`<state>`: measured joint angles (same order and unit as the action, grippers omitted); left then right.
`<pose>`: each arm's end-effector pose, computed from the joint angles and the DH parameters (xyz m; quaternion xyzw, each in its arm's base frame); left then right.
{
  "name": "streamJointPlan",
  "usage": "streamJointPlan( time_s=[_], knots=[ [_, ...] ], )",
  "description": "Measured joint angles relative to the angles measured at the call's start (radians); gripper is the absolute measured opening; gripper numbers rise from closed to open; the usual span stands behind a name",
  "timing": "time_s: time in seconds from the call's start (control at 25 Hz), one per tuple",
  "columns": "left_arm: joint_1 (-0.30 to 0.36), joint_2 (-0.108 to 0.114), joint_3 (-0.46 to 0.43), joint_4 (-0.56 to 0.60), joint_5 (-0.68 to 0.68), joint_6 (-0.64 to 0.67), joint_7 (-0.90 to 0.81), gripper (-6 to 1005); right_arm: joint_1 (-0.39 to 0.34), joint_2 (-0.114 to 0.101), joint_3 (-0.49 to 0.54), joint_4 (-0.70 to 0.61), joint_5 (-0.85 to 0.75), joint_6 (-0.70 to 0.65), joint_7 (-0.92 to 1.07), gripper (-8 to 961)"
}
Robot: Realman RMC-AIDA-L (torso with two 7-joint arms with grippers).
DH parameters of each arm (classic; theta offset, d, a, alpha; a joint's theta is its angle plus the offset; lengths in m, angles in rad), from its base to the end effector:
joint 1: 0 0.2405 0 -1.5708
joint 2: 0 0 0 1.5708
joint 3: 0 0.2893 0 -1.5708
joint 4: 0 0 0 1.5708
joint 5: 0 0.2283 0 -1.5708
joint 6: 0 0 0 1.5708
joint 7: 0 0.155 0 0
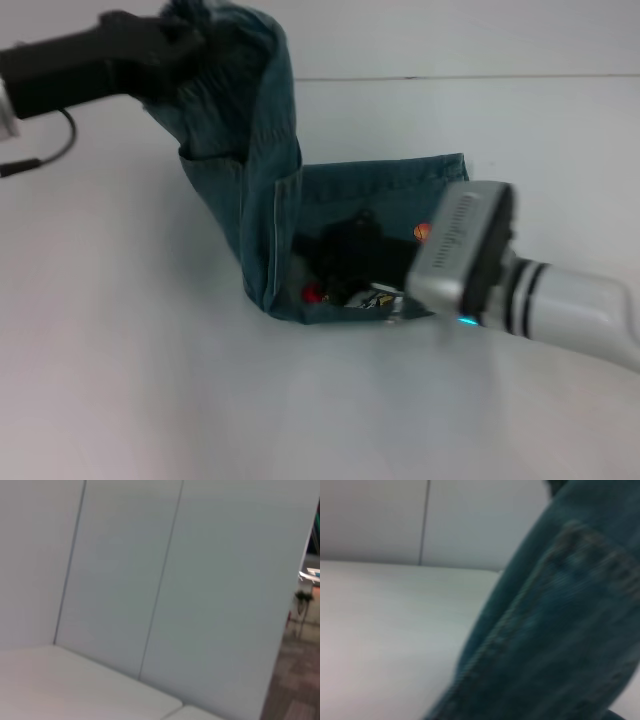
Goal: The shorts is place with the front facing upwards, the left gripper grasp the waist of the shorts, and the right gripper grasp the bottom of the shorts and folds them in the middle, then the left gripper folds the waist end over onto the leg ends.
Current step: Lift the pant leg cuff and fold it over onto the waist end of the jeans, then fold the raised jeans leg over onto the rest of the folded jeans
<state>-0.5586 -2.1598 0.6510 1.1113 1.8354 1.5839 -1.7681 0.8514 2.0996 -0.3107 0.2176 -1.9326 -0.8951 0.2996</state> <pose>-0.2045 0.4002 0.0507 -0.8982 -0.2050 -0.3379 0.1923 0.2378 0.3829 -0.1829 -0.9483 0.0497 0.1813 0.2559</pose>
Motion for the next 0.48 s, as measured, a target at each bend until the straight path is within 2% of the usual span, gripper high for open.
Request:
streamJointPlan(
  time_s=[0.24,0.28,0.32,0.48],
  knots=[
    [0.017,-0.001,0.186,-0.002,0.001,-0.099,0.003,132,-0.161,-0.007,-0.011,-0.175,-0.001,-0.214,0.079,5],
    [0.018,-0.001,0.216,-0.003,0.001,-0.115,0.003,133,-0.221,-0.009,-0.027,-0.266,-0.001,-0.316,0.139,5],
    [0.019,-0.001,0.250,-0.005,0.001,-0.134,0.003,134,-0.221,-0.009,-0.027,-0.266,-0.001,-0.316,0.139,5],
    [0.012,-0.004,0.367,-0.024,0.001,-0.205,0.005,140,-0.342,-0.013,-0.065,-0.471,-0.002,-0.492,0.283,6]
  ],
)
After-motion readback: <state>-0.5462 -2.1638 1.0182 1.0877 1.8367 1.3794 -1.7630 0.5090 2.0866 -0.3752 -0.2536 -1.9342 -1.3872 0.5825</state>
